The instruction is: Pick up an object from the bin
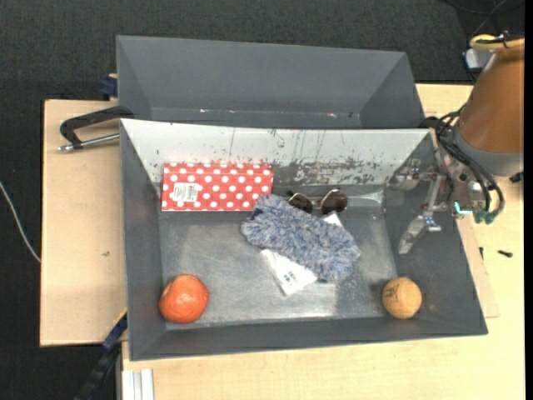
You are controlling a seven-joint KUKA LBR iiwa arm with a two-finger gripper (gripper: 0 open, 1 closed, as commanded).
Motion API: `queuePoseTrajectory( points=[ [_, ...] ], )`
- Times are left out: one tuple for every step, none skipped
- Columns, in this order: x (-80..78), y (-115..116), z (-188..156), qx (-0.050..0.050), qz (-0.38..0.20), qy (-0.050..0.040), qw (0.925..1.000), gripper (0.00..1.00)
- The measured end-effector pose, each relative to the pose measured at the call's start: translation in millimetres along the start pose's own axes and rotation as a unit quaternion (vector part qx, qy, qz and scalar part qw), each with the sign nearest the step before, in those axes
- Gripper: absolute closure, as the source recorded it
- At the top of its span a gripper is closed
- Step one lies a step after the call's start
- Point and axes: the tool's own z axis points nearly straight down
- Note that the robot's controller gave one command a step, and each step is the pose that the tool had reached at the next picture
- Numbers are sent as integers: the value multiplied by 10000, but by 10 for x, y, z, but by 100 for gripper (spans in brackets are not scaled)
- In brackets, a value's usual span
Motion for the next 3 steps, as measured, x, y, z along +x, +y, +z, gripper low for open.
queuePoseTrajectory(
  points=[
    [-2,3,-2,-1,-3,-3,10000,0],
    [17,112,287,6,-352,-26,9994,0],
    [87,323,532,-9,-267,21,9996,0]
  ],
)
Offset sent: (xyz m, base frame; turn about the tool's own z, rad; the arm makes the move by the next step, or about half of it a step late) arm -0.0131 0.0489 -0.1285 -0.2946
